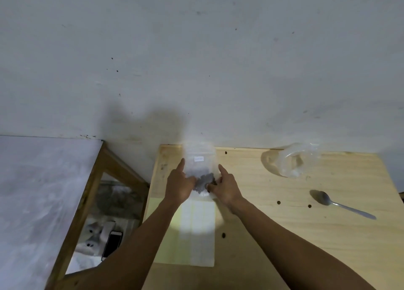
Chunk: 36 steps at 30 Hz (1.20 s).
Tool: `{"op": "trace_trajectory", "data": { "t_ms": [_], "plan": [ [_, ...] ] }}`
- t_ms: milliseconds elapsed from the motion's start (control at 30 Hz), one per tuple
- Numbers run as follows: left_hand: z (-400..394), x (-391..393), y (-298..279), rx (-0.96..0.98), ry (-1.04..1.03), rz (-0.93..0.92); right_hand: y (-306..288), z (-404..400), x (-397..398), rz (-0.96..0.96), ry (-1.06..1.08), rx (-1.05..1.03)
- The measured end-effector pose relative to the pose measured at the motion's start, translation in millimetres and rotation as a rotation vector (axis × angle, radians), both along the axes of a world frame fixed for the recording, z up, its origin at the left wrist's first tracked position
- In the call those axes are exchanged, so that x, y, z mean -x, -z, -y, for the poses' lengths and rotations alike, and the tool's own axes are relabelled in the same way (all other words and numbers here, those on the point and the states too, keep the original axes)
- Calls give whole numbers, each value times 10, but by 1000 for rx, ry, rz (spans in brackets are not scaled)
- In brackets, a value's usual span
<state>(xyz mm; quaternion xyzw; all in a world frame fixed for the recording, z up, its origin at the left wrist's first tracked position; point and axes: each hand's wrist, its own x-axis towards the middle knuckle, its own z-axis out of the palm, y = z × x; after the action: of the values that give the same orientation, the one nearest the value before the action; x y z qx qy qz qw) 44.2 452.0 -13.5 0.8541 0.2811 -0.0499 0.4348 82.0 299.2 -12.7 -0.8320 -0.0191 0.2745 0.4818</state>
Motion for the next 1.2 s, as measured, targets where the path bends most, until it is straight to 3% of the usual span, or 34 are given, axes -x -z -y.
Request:
{"op": "trace_trajectory", "data": {
  "t_ms": [233,400,533,667,733,833,933,1200],
  "plan": [
    [-126,-193,178,-161,43,-50,336,-175,-186,-2,-35,70],
    [-126,-203,174,-144,11,-49,313,-192,-205,-5,-49,58],
    [-90,-51,119,-123,-165,110,263,-59,-117,18,36,33],
    [-90,360,266,-244,-129,196,159,283,190,227,153,49],
    [-106,603,387,-345,-75,165,193,449,384,256,62,88],
    [-151,887,592,-444,17,134,294,655,616,107,-257,153],
    [-168,1020,693,-472,97,63,266,757,755,153,-500,270],
    [-213,1090,736,-467,203,1,194,645,944,345,-635,422]
  ]
}}
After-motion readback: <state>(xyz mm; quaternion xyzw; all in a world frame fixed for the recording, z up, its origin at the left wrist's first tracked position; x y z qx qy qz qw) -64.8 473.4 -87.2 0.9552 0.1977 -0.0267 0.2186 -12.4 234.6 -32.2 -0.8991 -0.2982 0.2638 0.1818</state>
